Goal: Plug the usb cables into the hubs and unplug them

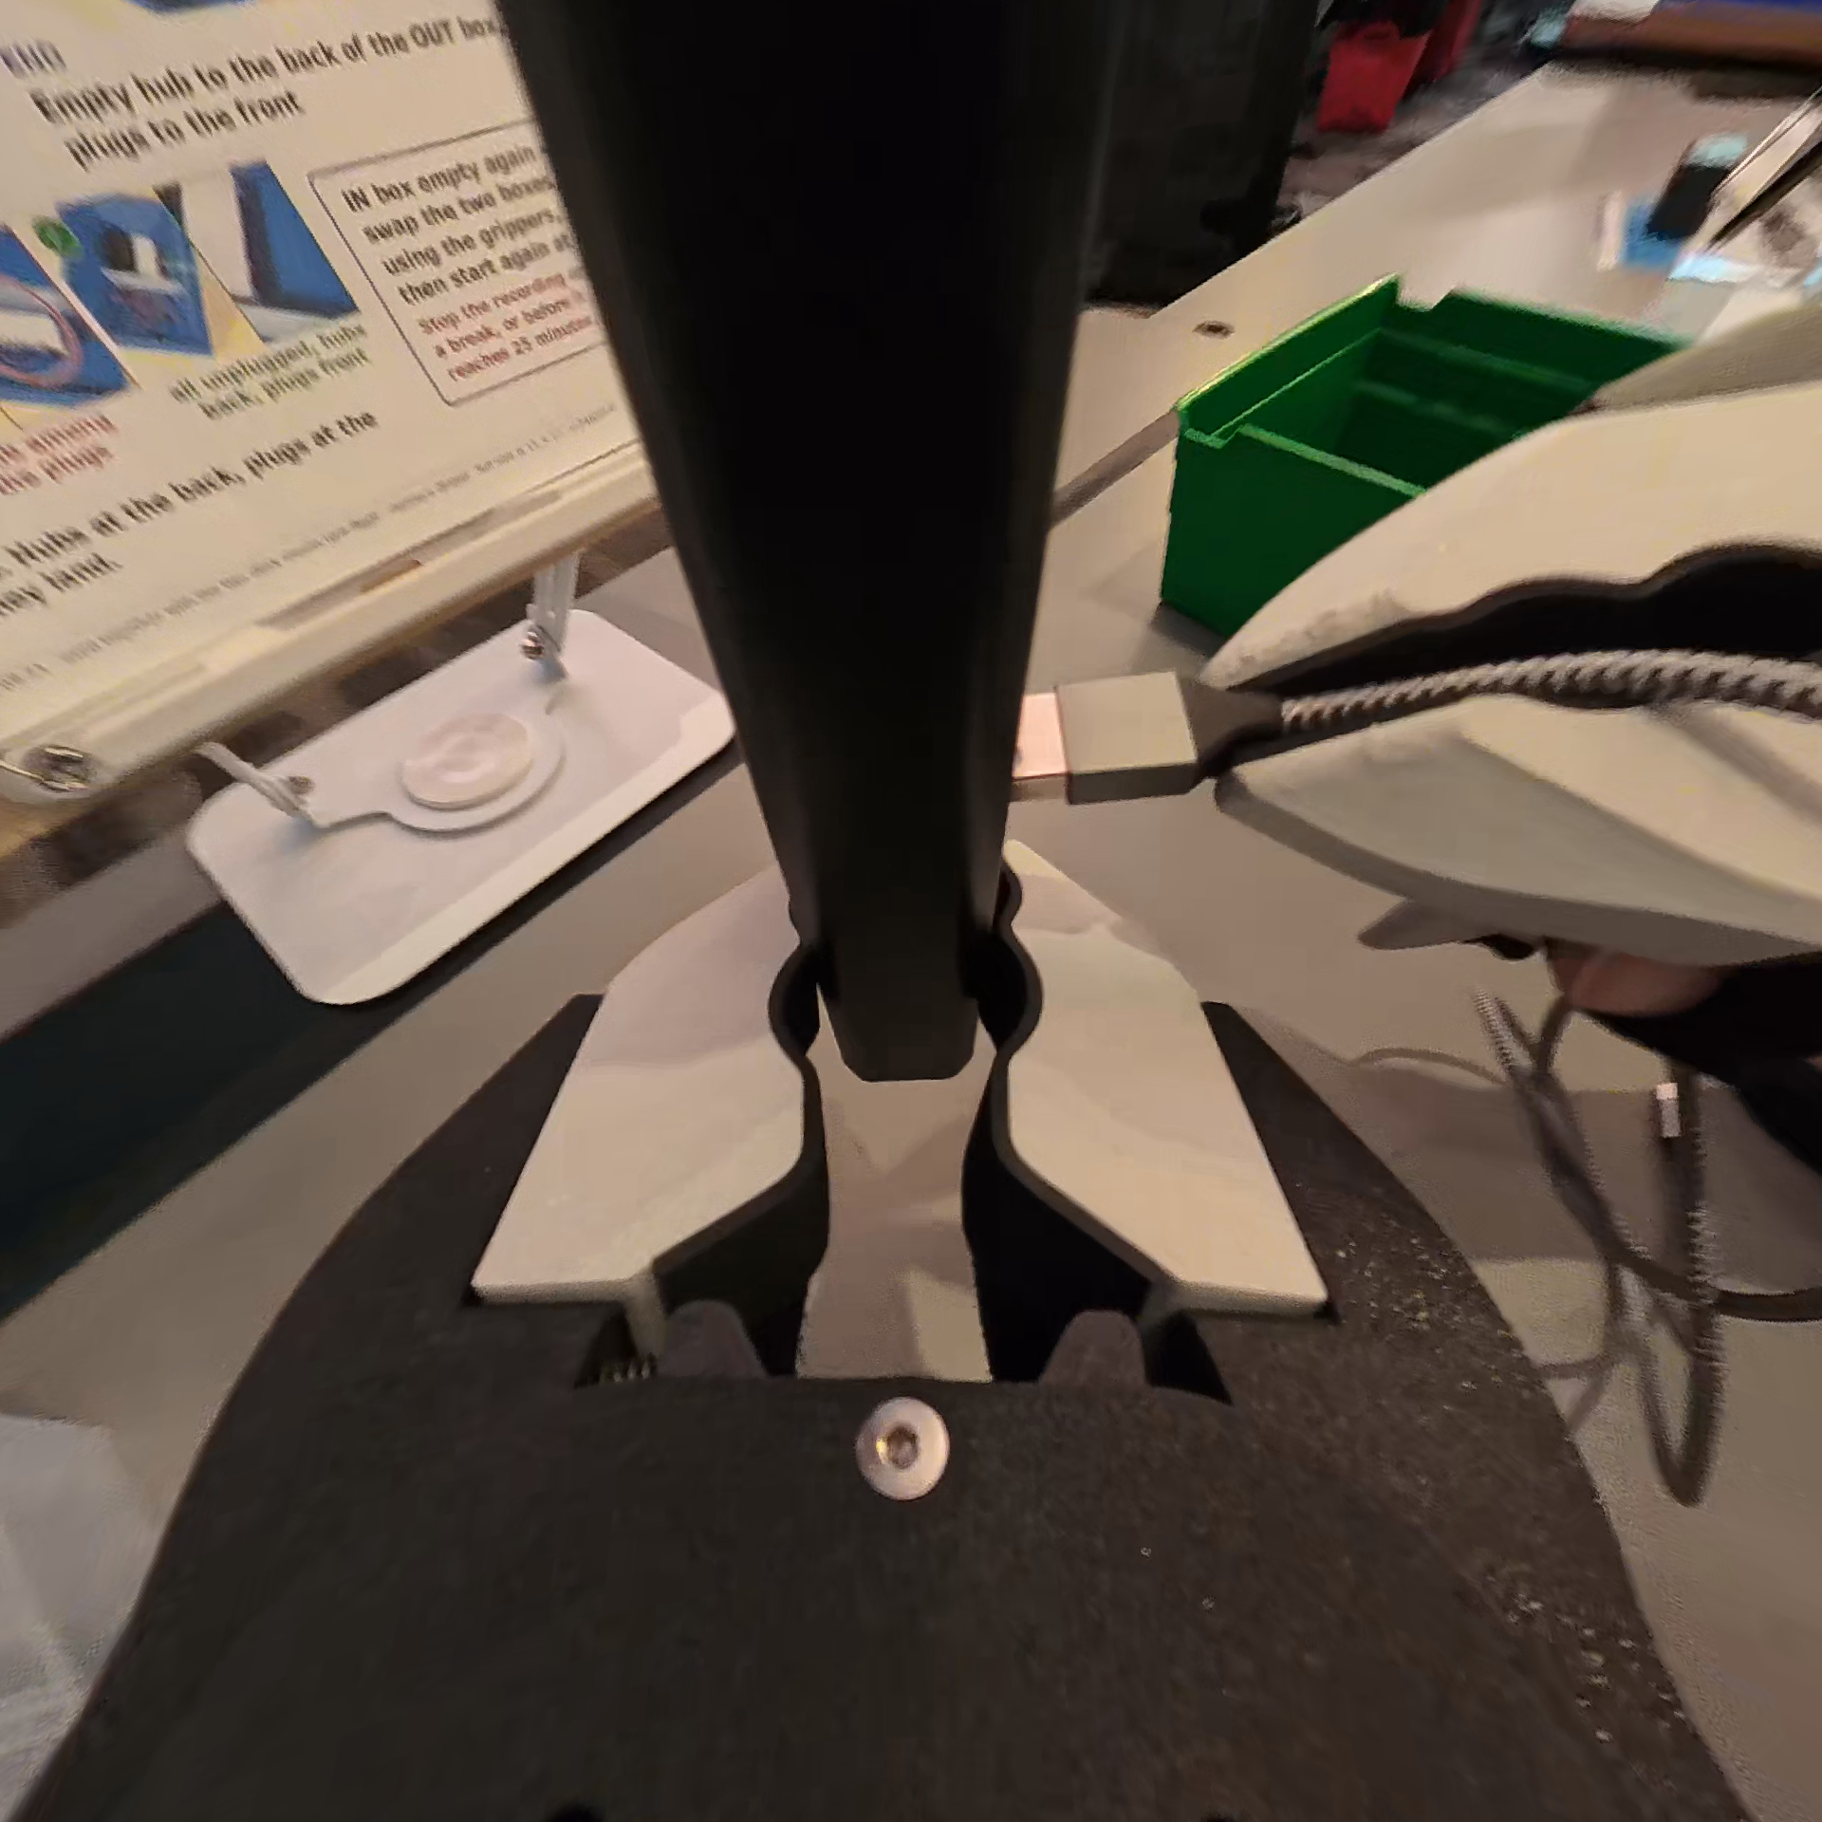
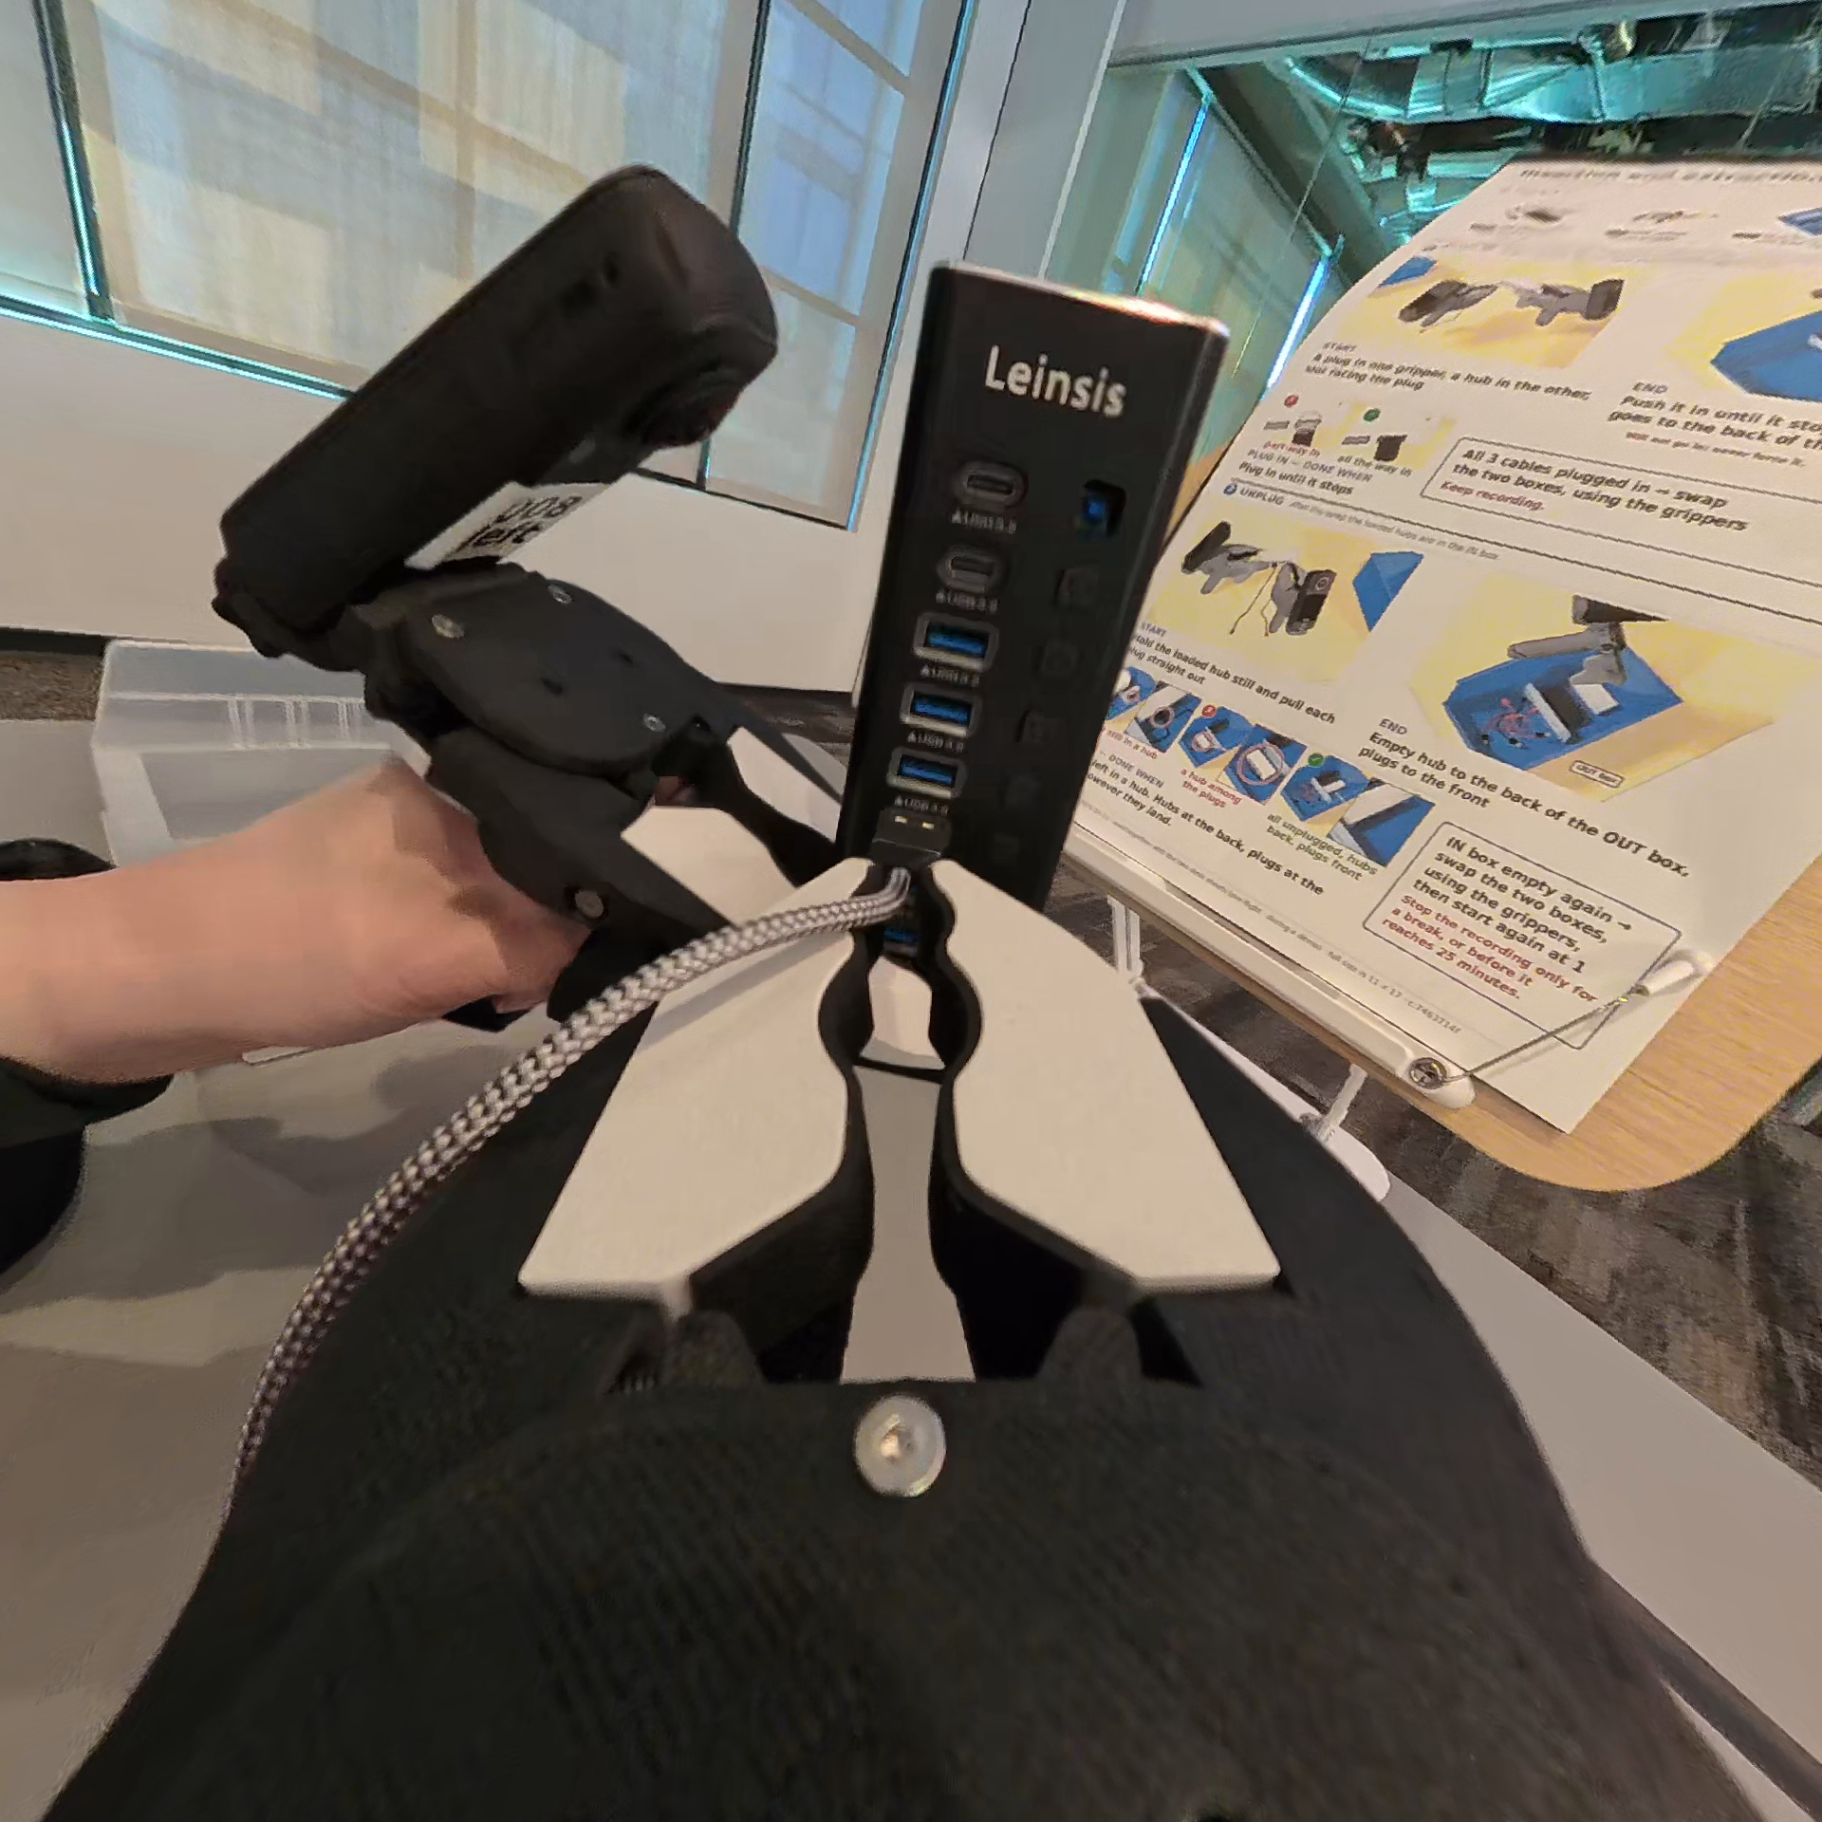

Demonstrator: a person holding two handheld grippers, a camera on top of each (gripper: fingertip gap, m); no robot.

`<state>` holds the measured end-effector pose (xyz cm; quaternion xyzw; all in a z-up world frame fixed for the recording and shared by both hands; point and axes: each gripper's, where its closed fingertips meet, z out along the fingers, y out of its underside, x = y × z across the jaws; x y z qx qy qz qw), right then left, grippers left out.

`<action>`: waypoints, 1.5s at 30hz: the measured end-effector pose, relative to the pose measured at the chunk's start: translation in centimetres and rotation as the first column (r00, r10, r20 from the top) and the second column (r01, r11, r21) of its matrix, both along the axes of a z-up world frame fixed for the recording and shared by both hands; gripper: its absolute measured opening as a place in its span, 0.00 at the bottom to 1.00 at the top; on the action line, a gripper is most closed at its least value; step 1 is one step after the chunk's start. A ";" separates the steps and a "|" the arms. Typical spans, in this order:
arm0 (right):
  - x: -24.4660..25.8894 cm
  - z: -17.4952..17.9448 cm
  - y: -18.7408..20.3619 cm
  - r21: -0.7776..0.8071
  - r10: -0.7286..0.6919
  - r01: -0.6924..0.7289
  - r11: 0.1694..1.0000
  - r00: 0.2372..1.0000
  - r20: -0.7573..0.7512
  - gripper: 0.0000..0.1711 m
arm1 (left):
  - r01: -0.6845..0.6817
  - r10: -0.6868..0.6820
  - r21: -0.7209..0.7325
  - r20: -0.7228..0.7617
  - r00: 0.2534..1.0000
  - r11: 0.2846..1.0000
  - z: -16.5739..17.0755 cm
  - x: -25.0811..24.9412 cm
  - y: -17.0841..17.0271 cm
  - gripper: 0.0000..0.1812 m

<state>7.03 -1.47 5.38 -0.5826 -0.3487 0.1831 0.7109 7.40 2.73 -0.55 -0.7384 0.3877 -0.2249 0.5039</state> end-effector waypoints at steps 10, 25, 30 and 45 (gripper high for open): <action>0.2 0.5 -0.3 0.032 -0.005 0.005 0.999 1.000 0.002 0.04 | 0.024 -0.024 0.053 0.003 1.000 0.998 1.0 0.3 -0.6 0.16; 0.5 0.6 -0.2 -0.006 0.014 -0.014 1.000 0.999 -0.030 0.04 | 0.018 -0.007 0.123 -0.091 0.996 0.992 0.8 0.5 -0.8 0.17; 0.0 0.6 -0.4 0.003 0.073 -0.074 0.997 0.996 0.050 0.05 | 0.117 -0.113 -0.044 0.085 0.990 0.992 1.6 0.9 -1.6 0.16; 2.2 -2.5 -4.6 -0.208 0.388 -0.330 0.921 0.834 0.394 0.14 | 0.114 -0.107 -0.024 0.201 0.974 0.993 6.6 -3.1 -2.1 0.16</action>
